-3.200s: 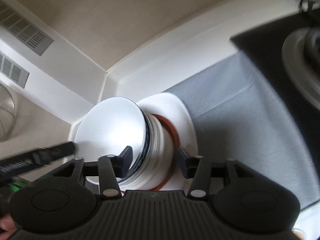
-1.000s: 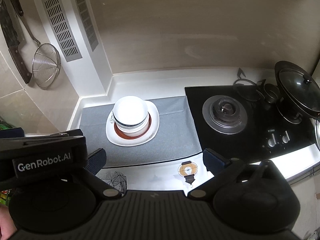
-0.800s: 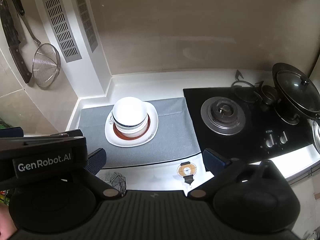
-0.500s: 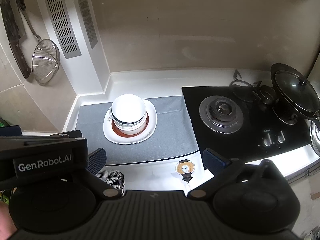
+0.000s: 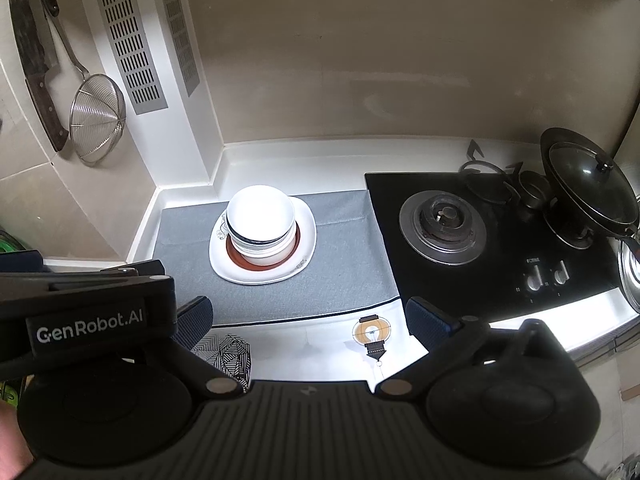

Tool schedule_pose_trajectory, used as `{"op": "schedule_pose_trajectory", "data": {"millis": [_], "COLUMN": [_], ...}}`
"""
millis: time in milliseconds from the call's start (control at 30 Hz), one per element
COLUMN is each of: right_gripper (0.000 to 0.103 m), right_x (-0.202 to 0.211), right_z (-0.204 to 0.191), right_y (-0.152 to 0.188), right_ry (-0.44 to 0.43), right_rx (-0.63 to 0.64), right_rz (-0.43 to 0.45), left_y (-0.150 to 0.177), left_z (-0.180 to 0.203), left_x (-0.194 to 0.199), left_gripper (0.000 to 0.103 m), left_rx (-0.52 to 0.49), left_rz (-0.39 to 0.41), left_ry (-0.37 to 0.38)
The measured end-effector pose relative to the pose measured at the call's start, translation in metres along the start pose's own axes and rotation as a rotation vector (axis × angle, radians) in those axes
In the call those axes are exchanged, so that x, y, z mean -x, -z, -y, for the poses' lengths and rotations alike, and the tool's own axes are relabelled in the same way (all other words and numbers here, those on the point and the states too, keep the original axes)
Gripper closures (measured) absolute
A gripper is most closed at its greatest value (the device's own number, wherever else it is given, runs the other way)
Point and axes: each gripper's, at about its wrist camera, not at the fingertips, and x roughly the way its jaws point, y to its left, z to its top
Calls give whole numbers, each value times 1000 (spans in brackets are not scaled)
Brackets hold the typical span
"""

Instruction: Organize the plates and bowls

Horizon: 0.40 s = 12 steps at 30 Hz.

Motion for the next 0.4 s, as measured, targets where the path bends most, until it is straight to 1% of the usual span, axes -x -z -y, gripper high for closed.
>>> {"op": "schedule_pose_trajectory", "data": {"millis": [267,400], "right_gripper": [1,1], "right_x": [2,1], "right_z": [1,-3], "right_y": [4,4], "right_ry": [4,5], "right_rx": [-5,15], "right_rz": [3,2], "left_y": [2,4], "left_z": [-1,-5], "left_x": [0,0], "left_gripper": [3,3], "left_rx": [1,6], "left_rz": [2,6], "left_ry": [15,18]}}
